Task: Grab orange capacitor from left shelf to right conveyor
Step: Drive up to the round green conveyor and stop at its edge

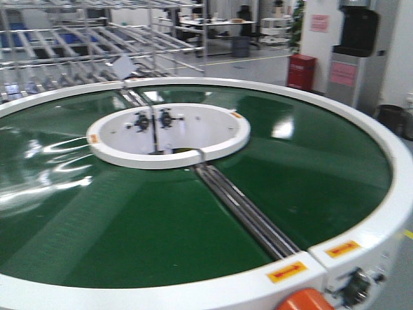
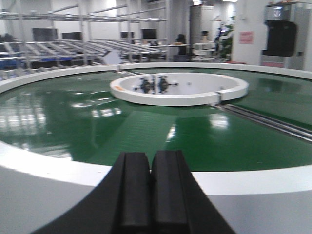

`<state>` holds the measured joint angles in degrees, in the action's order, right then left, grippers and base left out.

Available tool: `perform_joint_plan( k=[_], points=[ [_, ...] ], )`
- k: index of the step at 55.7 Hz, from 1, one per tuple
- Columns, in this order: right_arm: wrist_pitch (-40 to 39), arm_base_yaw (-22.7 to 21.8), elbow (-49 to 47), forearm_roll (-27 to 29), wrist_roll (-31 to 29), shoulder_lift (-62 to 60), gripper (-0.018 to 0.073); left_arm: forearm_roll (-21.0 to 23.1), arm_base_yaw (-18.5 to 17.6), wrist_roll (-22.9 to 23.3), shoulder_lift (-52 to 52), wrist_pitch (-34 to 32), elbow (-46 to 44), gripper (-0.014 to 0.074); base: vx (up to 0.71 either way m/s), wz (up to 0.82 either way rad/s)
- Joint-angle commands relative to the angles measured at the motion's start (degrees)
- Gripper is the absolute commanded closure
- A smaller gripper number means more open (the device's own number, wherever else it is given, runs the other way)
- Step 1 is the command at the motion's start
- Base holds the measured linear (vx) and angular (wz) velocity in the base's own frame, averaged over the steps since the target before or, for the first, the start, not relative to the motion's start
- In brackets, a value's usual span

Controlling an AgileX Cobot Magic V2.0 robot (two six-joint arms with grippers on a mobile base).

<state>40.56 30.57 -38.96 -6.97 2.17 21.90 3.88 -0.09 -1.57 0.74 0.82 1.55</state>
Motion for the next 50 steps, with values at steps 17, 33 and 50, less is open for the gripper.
perform_joint_plan(
  k=[17, 33, 50],
  points=[
    [-5.0, 0.1, -1.6, -0.8, -0.2, 0.4, 0.0216, 0.4, -0.3, 0.1, 0.7, -4.7, 1.9, 0.0603, 0.12, 0.47],
    [-5.0, 0.1, -1.6, -0.8, -0.2, 0.4, 0.0216, 0.4, -0.3, 0.1, 0.7, -4.7, 1.9, 0.0603, 0.1, 0.22],
    [-5.0, 0.1, -1.6, -0.8, -0.2, 0.4, 0.0216, 0.4, -0.3, 0.1, 0.7, -4.7, 1.9, 0.0603, 0.12, 0.04]
  ],
)
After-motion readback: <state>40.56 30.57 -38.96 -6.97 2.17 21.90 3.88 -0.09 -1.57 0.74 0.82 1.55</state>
